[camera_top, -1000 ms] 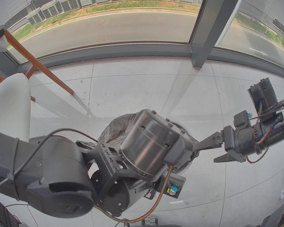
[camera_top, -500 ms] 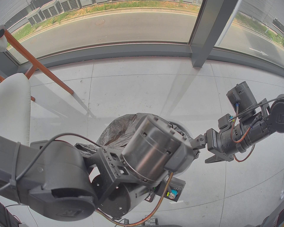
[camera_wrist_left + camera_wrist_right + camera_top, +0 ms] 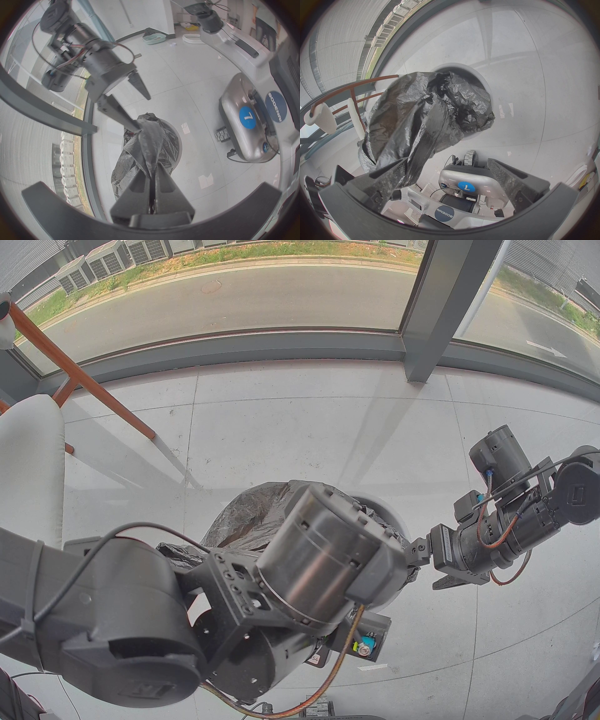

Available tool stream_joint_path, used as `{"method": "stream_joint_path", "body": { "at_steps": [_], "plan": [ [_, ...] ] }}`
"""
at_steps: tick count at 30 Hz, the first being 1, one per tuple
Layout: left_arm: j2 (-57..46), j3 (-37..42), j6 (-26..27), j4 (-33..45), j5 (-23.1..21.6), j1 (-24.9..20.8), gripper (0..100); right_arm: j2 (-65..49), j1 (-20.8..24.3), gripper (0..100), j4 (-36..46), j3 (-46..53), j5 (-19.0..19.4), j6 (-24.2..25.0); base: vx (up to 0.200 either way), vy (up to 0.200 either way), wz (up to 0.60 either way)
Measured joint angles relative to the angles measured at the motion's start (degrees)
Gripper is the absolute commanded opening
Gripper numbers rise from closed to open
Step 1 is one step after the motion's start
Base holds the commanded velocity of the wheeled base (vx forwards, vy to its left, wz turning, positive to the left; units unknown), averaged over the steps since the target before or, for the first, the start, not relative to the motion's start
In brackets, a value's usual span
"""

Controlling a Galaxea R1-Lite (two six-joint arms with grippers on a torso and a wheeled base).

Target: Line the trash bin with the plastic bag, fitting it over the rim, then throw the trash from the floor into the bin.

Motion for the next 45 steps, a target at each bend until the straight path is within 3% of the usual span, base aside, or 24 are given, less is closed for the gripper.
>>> {"method": "stream_joint_path", "body": {
  "at_steps": [12, 13, 16, 23, 28, 31, 36, 40, 45],
  "plan": [
    [-0.1, 0.1, -2.3, 0.1, 0.2, -0.4, 0, 1.8, -0.1, 100, -0.6, 0.0, 0.1, -0.4, 0.000, 0.000, 0.00],
    [-0.2, 0.2, -2.3, 0.1, 0.2, -0.4, 0, 1.9, -0.1, 0, -0.6, -0.1, 0.0, -0.8, 0.000, 0.000, 0.00],
    [-0.2, 0.3, -3.3, 0.1, 0.2, -0.4, 0, 2.0, -0.3, 0, -1.5, -0.2, 0.0, -2.7, 0.000, 0.000, 0.00],
    [0.2, 0.4, -12.0, -0.7, 0.7, -0.4, 0, 2.1, -1.7, 0, -2.5, -0.8, 0.4, -5.0, 0.000, 0.000, 0.00],
    [0.7, 0.1, -16.3, -2.6, 5.6, -0.8, 0, 1.9, -2.3, 0, -3.5, -1.8, 0.5, -6.2, 0.000, 0.000, 0.00],
    [1.0, -0.1, -19.7, -2.6, 6.7, -1.6, 0, 1.4, -3.0, 0, -5.6, -2.0, 0.4, -9.9, 0.000, 0.000, 0.00],
    [2.0, -2.3, -23.5, 1.8, 7.3, -2.8, 0, 0.3, -3.9, 0, -9.5, 0.0, 0.5, -16.9, 0.000, 0.000, 0.00],
    [2.5, -5.0, -24.3, 8.0, 8.3, -3.3, 0, -0.6, -2.7, 0, -14.8, 3.3, 0.5, -17.3, 0.000, 0.000, 0.00],
    [3.0, -6.4, -27.0, 9.3, 10.9, -3.6, 0, -0.5, -0.7, 0, -22.0, 7.0, 0.5, -17.1, 0.000, 0.000, 0.00]
  ]
}}
